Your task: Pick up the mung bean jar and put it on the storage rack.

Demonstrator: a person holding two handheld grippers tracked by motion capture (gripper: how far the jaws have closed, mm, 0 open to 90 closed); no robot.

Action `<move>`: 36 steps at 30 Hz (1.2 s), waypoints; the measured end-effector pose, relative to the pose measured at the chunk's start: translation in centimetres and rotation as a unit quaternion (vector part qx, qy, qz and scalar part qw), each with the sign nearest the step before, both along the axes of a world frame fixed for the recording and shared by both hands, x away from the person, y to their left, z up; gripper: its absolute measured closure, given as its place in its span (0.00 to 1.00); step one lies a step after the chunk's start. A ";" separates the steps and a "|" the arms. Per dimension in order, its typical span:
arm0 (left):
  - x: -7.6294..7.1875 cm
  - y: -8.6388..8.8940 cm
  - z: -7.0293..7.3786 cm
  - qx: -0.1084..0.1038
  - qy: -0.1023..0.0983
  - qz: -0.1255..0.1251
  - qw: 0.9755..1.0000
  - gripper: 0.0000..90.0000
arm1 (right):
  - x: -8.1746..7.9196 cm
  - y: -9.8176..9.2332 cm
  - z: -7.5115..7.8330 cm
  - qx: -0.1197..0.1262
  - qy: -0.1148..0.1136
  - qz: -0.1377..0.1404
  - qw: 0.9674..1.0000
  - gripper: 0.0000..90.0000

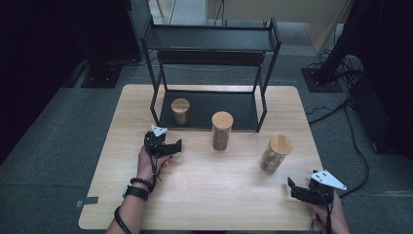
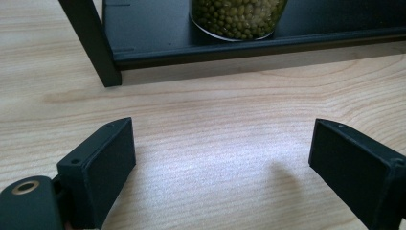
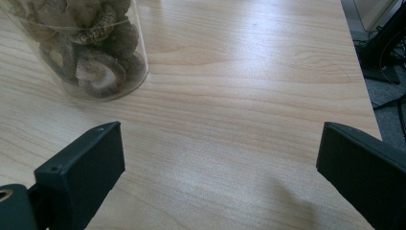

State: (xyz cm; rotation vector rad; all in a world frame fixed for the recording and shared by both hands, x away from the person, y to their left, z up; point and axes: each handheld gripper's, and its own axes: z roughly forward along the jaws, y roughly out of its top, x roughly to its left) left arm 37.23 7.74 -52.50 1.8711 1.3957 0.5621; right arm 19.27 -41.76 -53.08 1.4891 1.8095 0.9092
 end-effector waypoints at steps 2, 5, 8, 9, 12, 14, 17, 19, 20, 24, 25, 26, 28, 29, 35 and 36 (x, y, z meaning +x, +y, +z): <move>-0.1 0.1 0.0 0.000 0.000 0.001 1.000 0.10 | 0.0 0.0 0.0 0.000 0.001 -0.001 1.000 0.02; -0.2 0.1 0.0 0.001 0.000 -0.001 1.000 0.10 | 0.0 0.0 0.0 0.000 0.000 -0.003 1.000 0.02; -0.5 0.2 0.0 0.005 0.002 -0.004 1.000 0.10 | 0.0 0.0 0.0 -0.001 0.000 -0.002 1.000 0.02; -0.5 0.2 0.0 0.004 0.001 -0.004 1.000 0.10 | 0.0 0.0 0.0 -0.001 0.001 -0.002 1.000 0.02; -0.8 0.3 0.0 0.005 0.002 -0.004 1.000 0.10 | 0.0 0.0 0.0 -0.003 0.001 -0.001 1.000 0.02; -1.0 0.4 0.0 0.007 0.004 -0.004 1.000 0.10 | 0.0 0.0 0.0 -0.003 0.001 -0.001 1.000 0.02; -1.2 0.6 0.0 0.006 0.003 -0.004 1.000 0.10 | 0.0 0.0 0.0 -0.003 0.001 -0.001 1.000 0.02; -1.4 0.8 -0.1 0.004 0.003 -0.004 1.000 0.10 | 0.0 0.0 0.0 -0.003 0.001 -0.001 1.000 0.02; -1.5 0.8 -0.1 0.005 0.004 -0.004 1.000 0.10 | 0.0 0.0 0.0 -0.003 0.001 -0.001 1.000 0.02; -1.9 1.0 -0.1 0.004 0.004 -0.006 1.000 0.10 | 0.0 0.0 0.0 -0.003 0.002 -0.001 1.000 0.02; -2.0 1.1 -0.1 0.003 0.004 -0.006 1.000 0.10 | 0.0 0.0 0.0 -0.003 0.002 -0.001 1.000 0.02; -2.0 1.2 -0.1 0.004 0.004 -0.006 1.000 0.10 | 0.0 0.0 0.0 -0.003 0.002 -0.002 1.000 0.02; -2.2 1.3 -0.1 0.003 0.004 -0.007 1.000 0.10 | 0.0 0.0 0.0 -0.003 0.002 -0.002 1.000 0.02; -2.3 1.3 -0.1 0.003 0.004 -0.008 1.000 0.10 | 0.0 0.0 0.0 -0.003 0.002 -0.002 1.000 0.02; -2.7 1.6 -0.1 0.003 0.004 -0.009 1.000 0.10 | 0.1 0.0 0.0 -0.004 0.002 -0.003 1.000 0.02; -2.8 1.7 -0.1 0.003 0.005 -0.010 1.000 0.10 | 0.0 0.0 0.0 -0.005 0.002 -0.003 1.000 0.02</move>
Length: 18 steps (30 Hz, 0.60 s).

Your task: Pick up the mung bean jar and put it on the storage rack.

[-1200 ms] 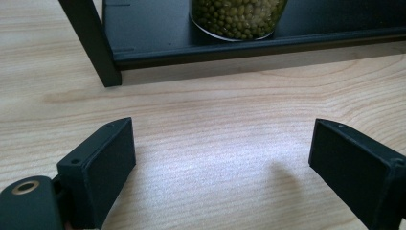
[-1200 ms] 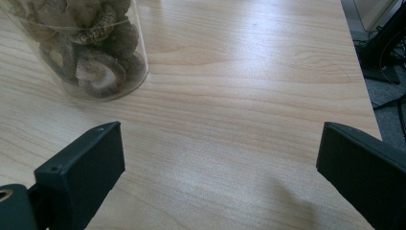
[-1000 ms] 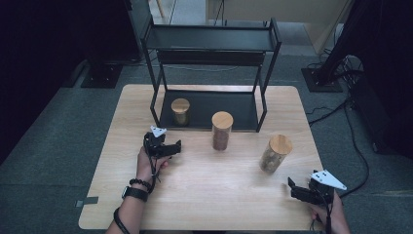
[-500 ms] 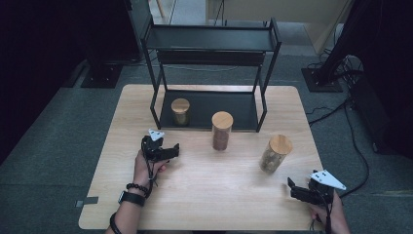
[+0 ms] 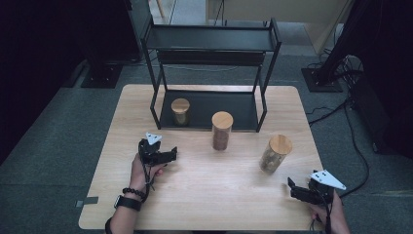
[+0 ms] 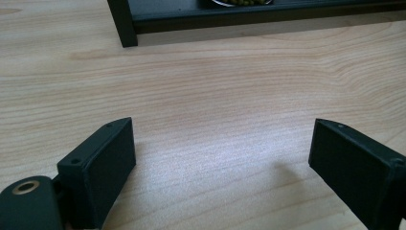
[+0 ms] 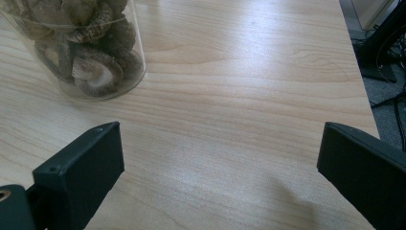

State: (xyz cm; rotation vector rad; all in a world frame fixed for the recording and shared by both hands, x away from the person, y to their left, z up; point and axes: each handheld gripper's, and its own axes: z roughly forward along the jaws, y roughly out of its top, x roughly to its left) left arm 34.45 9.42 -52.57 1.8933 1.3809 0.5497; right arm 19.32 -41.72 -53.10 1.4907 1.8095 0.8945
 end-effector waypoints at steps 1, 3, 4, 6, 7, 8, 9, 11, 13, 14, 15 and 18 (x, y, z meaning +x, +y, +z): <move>-0.1 0.0 0.0 0.000 0.000 0.001 1.000 0.10 | 0.0 0.0 0.0 0.000 0.000 0.000 1.000 0.02; -0.2 0.1 0.0 0.001 0.000 -0.001 1.000 0.10 | 0.0 0.0 0.0 0.000 0.000 0.000 1.000 0.02; -0.3 0.2 0.0 0.001 0.001 -0.001 1.000 0.10 | 0.0 0.0 0.0 -0.001 0.000 0.000 1.000 0.02; -0.5 0.3 0.0 0.001 0.000 -0.002 1.000 0.10 | 0.0 0.0 0.0 0.000 0.000 0.000 1.000 0.02; -0.5 0.3 0.0 0.001 0.000 -0.002 1.000 0.10 | 0.0 0.0 0.0 0.000 0.000 0.000 1.000 0.02; -0.6 0.4 0.0 -0.001 0.000 -0.002 1.000 0.10 | 0.0 0.0 0.0 0.000 0.000 0.000 1.000 0.02; -0.6 0.4 0.0 0.000 0.000 -0.002 1.000 0.10 | 0.0 0.0 0.0 0.000 0.001 0.000 1.000 0.02; -0.7 0.4 0.0 0.002 0.000 -0.004 1.000 0.10 | 0.0 0.0 0.0 0.000 0.001 0.000 1.000 0.02; -0.8 0.5 0.0 0.003 0.000 -0.005 1.000 0.10 | 0.0 0.0 0.0 -0.001 0.000 0.000 1.000 0.02; -0.9 0.5 0.0 0.003 0.000 -0.005 1.000 0.10 | 0.0 0.0 0.0 -0.001 0.000 0.000 1.000 0.02; -1.0 0.6 0.0 0.003 -0.001 -0.005 1.000 0.10 | 0.0 0.0 0.0 -0.001 0.000 0.000 1.000 0.02; -1.2 0.7 0.0 0.002 -0.002 -0.005 1.000 0.10 | 0.0 0.1 0.0 -0.002 0.001 0.000 1.000 0.02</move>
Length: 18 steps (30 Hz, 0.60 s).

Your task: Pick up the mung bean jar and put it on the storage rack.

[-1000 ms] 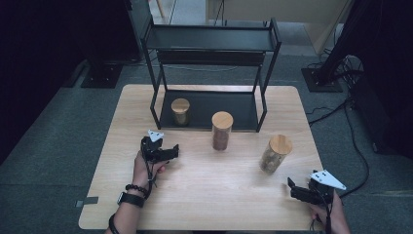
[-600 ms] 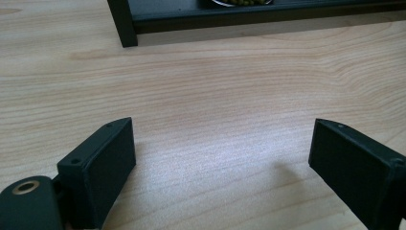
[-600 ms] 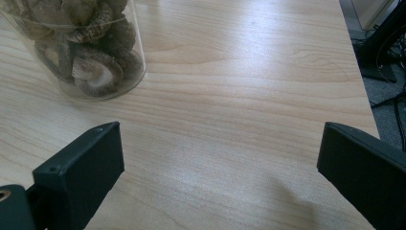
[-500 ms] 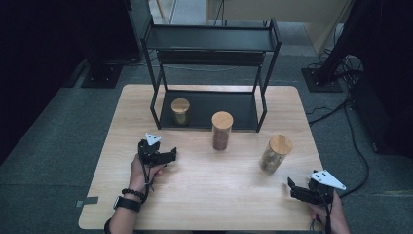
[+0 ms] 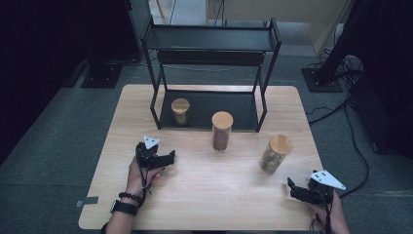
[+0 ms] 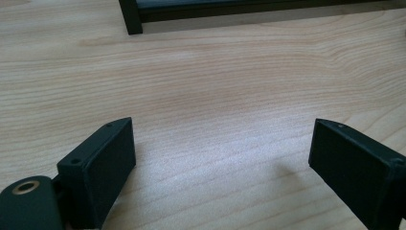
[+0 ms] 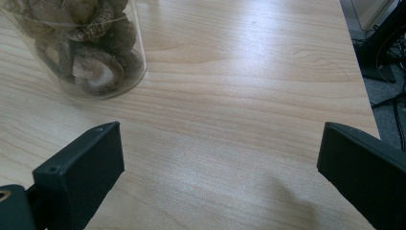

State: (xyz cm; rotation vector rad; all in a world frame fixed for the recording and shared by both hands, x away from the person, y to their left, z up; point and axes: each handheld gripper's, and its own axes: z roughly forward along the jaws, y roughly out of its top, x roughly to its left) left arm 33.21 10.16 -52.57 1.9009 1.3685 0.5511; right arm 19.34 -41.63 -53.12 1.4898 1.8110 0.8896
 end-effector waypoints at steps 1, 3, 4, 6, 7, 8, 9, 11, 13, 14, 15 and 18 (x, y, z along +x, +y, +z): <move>-0.1 0.1 0.0 0.000 -0.001 0.000 1.000 0.10 | 0.0 0.0 0.0 0.000 0.000 0.000 1.000 0.02; -0.3 0.1 0.0 -0.001 -0.002 0.000 1.000 0.10 | 0.0 0.0 0.0 -0.001 0.000 0.000 1.000 0.02; -0.4 0.2 0.0 0.000 -0.002 0.000 1.000 0.10 | 0.0 0.0 0.0 -0.001 0.000 0.000 1.000 0.02; -0.6 0.2 0.0 0.004 -0.005 -0.001 1.000 0.10 | 0.0 0.0 0.0 -0.001 -0.001 -0.001 1.000 0.02; -0.7 0.2 0.0 0.007 -0.006 -0.002 1.000 0.10 | 0.0 0.0 0.0 -0.001 -0.001 -0.001 1.000 0.02; -0.8 0.3 0.0 0.008 -0.007 -0.004 1.000 0.10 | 0.0 0.0 0.0 -0.001 -0.001 -0.002 1.000 0.02; -0.9 0.3 0.0 0.009 -0.008 -0.004 1.000 0.10 | 0.0 0.0 0.0 -0.001 -0.001 -0.002 1.000 0.02; -1.1 0.4 0.0 0.009 -0.008 -0.005 1.000 0.10 | 0.0 0.0 0.0 -0.001 -0.001 -0.002 1.000 0.02; -1.2 0.4 0.0 0.008 -0.008 -0.004 1.000 0.10 | 0.0 0.0 0.0 -0.001 -0.001 -0.002 1.000 0.02; -1.3 0.5 0.0 0.009 -0.007 -0.005 1.000 0.10 | 0.0 0.0 0.0 -0.001 -0.001 -0.002 1.000 0.02; -1.3 0.5 0.0 0.008 -0.008 -0.005 1.000 0.10 | 0.0 0.0 0.0 -0.001 -0.001 -0.002 1.000 0.02; -1.5 0.6 0.0 0.008 -0.008 -0.006 1.000 0.10 | 0.0 0.0 0.0 -0.001 -0.001 -0.002 1.000 0.02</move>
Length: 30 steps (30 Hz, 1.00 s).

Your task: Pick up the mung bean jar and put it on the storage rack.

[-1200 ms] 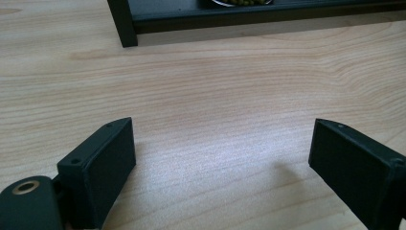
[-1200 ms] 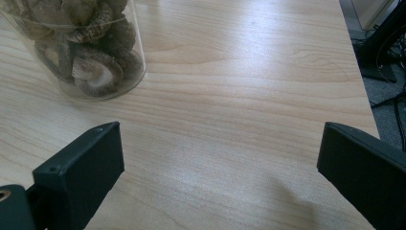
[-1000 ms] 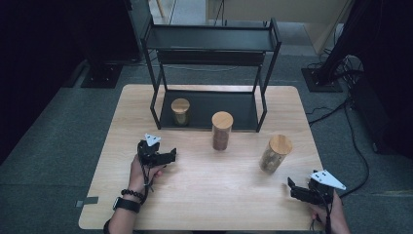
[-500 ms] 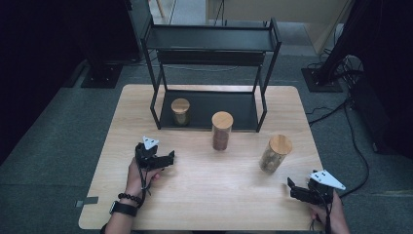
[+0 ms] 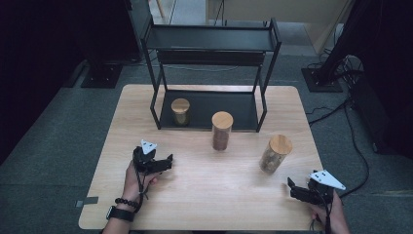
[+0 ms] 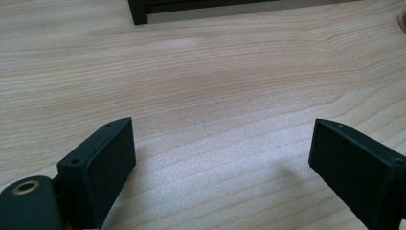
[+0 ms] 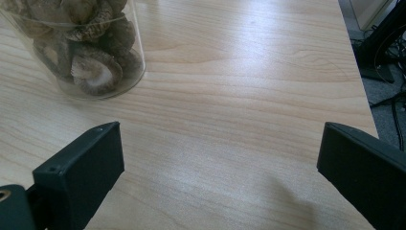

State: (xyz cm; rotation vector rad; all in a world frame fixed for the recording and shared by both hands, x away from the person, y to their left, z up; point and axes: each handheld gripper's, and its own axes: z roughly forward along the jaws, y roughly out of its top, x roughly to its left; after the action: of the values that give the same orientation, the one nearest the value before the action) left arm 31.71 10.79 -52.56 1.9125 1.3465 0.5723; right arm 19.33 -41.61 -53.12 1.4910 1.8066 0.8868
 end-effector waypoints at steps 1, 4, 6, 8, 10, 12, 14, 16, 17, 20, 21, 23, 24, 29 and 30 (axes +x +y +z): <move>-0.1 0.0 0.0 0.001 0.001 -0.001 1.000 0.10 | 0.0 0.0 0.0 0.000 0.000 0.000 1.000 0.02; -0.3 0.2 0.0 0.000 0.001 -0.001 1.000 0.10 | 0.0 0.0 0.0 0.000 0.000 0.000 1.000 0.02; -0.4 0.3 0.0 -0.001 0.001 -0.001 1.000 0.10 | 0.0 0.0 0.0 0.000 0.000 0.000 1.000 0.02; -0.6 0.4 0.0 0.000 0.002 -0.002 1.000 0.10 | 0.0 0.0 0.0 0.000 0.000 0.000 1.000 0.02; -0.7 0.5 0.0 0.000 0.002 -0.003 1.000 0.10 | 0.0 0.0 0.0 0.000 0.000 0.000 1.000 0.02; -0.9 0.6 0.0 0.002 0.001 -0.004 1.000 0.10 | 0.0 0.0 0.0 0.000 0.000 0.000 1.000 0.02; -1.0 0.7 0.0 0.003 0.001 -0.003 1.000 0.10 | 0.0 0.0 0.0 -0.001 0.000 0.000 1.000 0.02; -1.1 0.8 0.0 0.002 0.001 -0.003 1.000 0.10 | 0.0 0.0 0.0 0.000 0.000 0.000 1.000 0.02; -1.2 0.8 0.0 0.003 0.001 -0.003 1.000 0.10 | 0.0 0.0 0.0 -0.001 0.000 0.000 1.000 0.02; -1.3 0.9 0.0 0.002 0.000 -0.004 1.000 0.10 | 0.0 0.0 0.0 -0.001 0.000 0.000 1.000 0.02; -1.3 0.9 0.0 0.003 0.001 -0.004 1.000 0.10 | 0.0 0.0 0.0 -0.001 0.000 0.000 1.000 0.02; -1.4 1.0 0.0 0.003 0.001 -0.005 1.000 0.10 | 0.0 0.0 0.0 -0.001 0.000 0.000 1.000 0.02; -1.4 1.0 0.0 0.003 0.001 -0.005 1.000 0.10 | 0.0 0.0 0.0 -0.001 0.000 0.000 1.000 0.02; -1.6 1.2 0.0 0.001 0.001 -0.005 1.000 0.10 | 0.0 0.0 0.0 -0.002 0.000 0.000 1.000 0.02; -1.6 1.2 0.0 0.001 0.001 -0.005 1.000 0.10 | 0.0 0.0 0.0 -0.002 0.000 0.000 1.000 0.02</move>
State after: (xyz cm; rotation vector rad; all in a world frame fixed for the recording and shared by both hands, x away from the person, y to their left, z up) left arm 30.07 12.01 -52.58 1.9212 1.3376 0.5680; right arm 19.32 -41.58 -53.12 1.4880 1.8075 0.8833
